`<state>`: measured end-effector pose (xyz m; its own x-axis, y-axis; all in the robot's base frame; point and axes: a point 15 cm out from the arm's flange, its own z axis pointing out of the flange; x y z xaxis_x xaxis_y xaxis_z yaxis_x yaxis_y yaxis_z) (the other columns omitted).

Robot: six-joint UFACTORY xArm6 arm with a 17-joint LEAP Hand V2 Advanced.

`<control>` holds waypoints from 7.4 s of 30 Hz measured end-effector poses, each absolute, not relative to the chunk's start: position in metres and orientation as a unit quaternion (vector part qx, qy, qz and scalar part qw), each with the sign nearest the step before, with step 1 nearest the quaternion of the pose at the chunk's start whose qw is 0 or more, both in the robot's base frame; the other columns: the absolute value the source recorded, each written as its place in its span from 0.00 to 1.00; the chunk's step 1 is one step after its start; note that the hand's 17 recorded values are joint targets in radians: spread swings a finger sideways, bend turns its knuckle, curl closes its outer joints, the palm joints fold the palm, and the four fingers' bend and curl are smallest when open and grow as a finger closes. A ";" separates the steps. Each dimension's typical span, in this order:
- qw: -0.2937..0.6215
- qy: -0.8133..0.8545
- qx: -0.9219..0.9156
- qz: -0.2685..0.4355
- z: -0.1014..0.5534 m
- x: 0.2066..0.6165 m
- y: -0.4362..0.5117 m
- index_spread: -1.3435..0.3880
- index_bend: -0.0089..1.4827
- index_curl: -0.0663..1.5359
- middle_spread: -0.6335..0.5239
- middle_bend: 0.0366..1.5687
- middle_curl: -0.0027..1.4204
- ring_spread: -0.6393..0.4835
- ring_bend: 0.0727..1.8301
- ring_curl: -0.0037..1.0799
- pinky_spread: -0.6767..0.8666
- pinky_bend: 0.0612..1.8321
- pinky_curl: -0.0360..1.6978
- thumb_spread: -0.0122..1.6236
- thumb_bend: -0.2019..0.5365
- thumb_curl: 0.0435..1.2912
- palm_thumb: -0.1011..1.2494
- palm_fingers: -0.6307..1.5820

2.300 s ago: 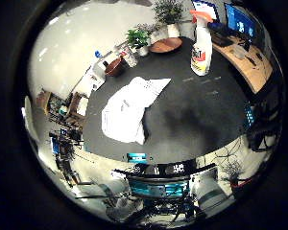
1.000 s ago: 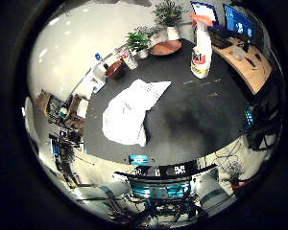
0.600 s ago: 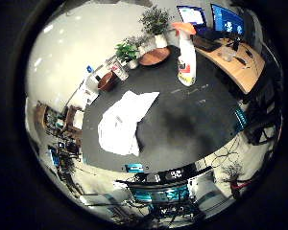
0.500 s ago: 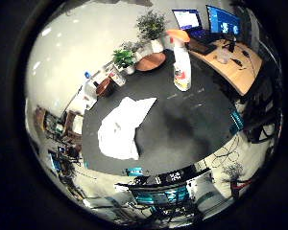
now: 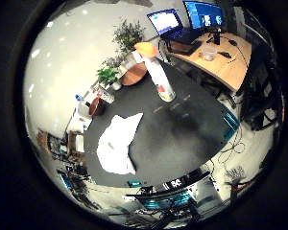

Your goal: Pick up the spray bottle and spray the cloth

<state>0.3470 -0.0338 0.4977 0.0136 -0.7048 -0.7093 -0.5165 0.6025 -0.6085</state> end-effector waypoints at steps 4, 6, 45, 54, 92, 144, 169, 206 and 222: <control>0.575 0.691 -0.425 -0.110 0.507 0.346 -0.052 0.76 0.12 0.23 0.78 0.10 0.21 0.90 0.18 0.22 0.87 0.45 0.14 0.65 0.24 0.44 0.53 0.35; 0.589 0.683 -0.413 -0.124 0.514 0.345 -0.063 0.76 0.12 0.24 0.78 0.10 0.21 0.90 0.18 0.22 0.87 0.45 0.14 0.65 0.24 0.43 0.52 0.36; 0.651 0.708 -0.269 -0.045 0.364 0.389 -0.203 0.71 0.13 0.25 0.74 0.10 0.22 0.87 0.17 0.21 0.85 0.43 0.11 0.68 0.25 0.38 0.46 0.38; 0.645 0.714 -0.270 -0.018 0.346 0.417 -0.215 0.71 0.13 0.25 0.74 0.10 0.21 0.86 0.16 0.21 0.84 0.42 0.12 0.68 0.25 0.38 0.47 0.36; 0.623 0.715 -0.311 0.059 0.295 0.510 -0.185 0.72 0.12 0.25 0.75 0.10 0.21 0.86 0.15 0.22 0.84 0.41 0.14 0.68 0.25 0.38 0.48 0.35; 0.607 0.707 -0.351 0.091 0.290 0.555 -0.130 0.59 0.71 0.43 0.36 0.77 0.49 0.37 0.74 0.52 0.24 0.71 0.32 0.55 0.27 0.58 0.86 0.86; 0.571 0.656 -0.431 0.240 0.381 0.511 -0.087 0.62 0.78 0.44 0.39 0.84 0.47 0.38 0.78 0.53 0.25 0.70 0.40 0.40 0.26 0.79 0.85 0.84; 0.541 0.470 -0.528 0.454 0.494 0.363 0.214 0.62 0.77 0.44 0.39 0.84 0.47 0.39 0.78 0.52 0.25 0.68 0.44 0.38 0.25 0.85 0.84 0.84; 0.535 0.539 -0.357 0.544 0.385 0.396 0.190 0.62 0.77 0.44 0.39 0.84 0.47 0.39 0.78 0.52 0.24 0.67 0.44 0.36 0.25 0.84 0.83 0.84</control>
